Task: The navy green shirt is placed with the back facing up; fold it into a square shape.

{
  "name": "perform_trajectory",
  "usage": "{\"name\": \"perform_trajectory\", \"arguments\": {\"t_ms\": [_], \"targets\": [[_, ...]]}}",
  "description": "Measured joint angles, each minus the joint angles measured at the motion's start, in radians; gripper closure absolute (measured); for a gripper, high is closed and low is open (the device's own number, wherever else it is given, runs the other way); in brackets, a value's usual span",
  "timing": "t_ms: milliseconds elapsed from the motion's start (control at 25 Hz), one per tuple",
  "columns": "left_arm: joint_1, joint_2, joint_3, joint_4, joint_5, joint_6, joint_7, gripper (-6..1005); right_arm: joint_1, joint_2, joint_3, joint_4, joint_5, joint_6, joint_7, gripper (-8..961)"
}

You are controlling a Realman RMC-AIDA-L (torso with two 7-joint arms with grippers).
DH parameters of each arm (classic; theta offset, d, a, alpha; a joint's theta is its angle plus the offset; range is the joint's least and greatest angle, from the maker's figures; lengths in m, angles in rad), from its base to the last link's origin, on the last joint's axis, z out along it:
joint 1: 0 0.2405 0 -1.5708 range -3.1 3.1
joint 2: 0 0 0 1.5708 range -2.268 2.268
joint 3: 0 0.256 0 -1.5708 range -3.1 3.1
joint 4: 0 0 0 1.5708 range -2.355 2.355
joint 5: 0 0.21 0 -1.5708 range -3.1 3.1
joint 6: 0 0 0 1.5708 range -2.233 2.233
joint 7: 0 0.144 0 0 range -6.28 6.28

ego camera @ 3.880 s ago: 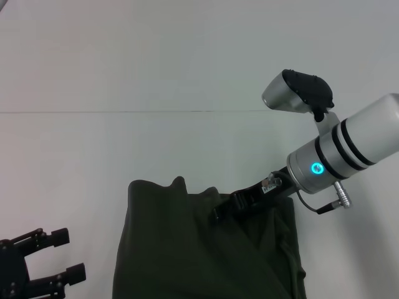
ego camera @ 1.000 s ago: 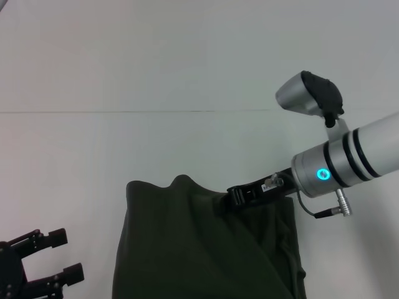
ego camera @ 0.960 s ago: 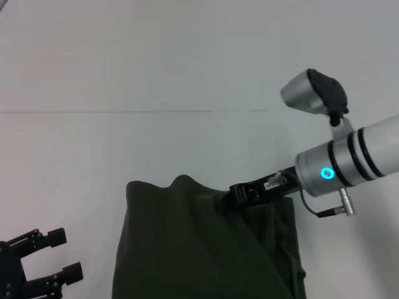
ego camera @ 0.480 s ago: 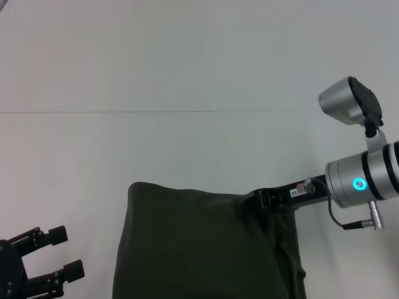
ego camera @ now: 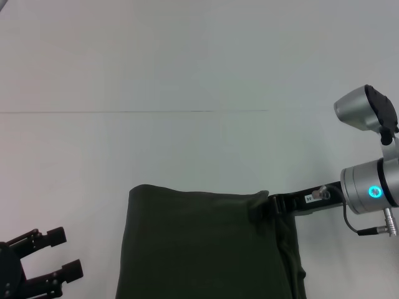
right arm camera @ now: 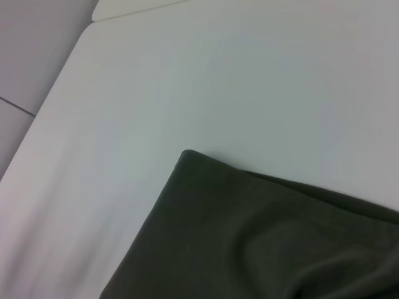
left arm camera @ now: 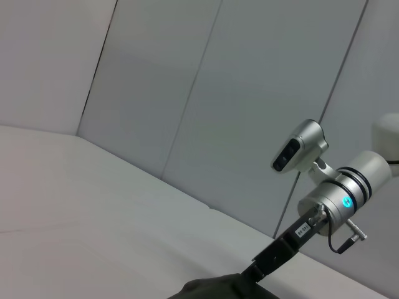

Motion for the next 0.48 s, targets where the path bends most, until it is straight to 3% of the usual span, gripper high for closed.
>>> {"name": "perform_trajectory", "arguments": {"t_ms": [480], "targets": [[-0.001,-0.002,0.008,-0.004,0.007,0.0,-0.004,150,-0.011,0.0,0.035,0.002,0.003,0.0,-0.047,895]]}}
